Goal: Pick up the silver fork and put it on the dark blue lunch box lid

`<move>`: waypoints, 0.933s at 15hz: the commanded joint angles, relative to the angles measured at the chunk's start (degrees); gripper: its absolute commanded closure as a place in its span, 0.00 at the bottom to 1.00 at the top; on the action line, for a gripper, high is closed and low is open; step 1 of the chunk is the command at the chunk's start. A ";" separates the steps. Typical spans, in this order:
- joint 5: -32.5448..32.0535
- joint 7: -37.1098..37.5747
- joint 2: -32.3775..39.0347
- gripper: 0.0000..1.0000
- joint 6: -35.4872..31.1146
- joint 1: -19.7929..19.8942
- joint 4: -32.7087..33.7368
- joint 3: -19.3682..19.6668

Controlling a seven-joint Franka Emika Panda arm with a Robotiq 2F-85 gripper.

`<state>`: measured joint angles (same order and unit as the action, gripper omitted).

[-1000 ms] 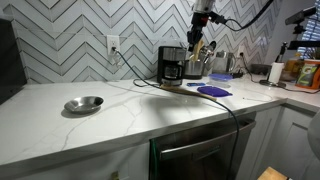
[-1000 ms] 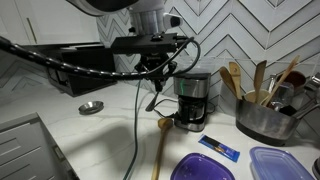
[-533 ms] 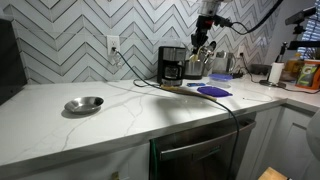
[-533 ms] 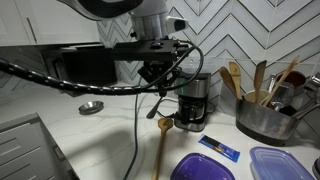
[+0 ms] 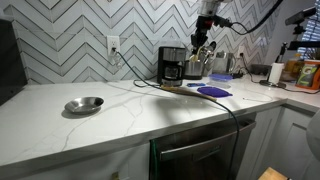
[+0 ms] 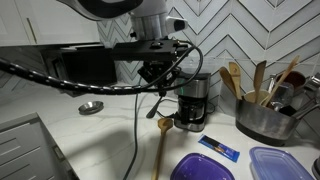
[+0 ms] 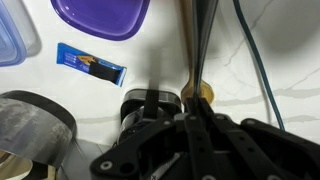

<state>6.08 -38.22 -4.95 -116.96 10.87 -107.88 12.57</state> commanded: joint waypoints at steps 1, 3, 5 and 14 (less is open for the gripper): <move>-1.32 1.98 0.65 0.98 -0.50 -0.09 0.45 0.10; -3.26 5.07 1.44 0.98 -1.54 0.31 0.58 0.21; -5.14 9.00 2.47 0.98 -2.25 0.97 0.70 0.66; -6.08 22.45 9.86 0.98 -3.24 3.89 3.11 2.90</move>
<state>0.43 -20.03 1.46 -120.34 13.71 -107.02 15.08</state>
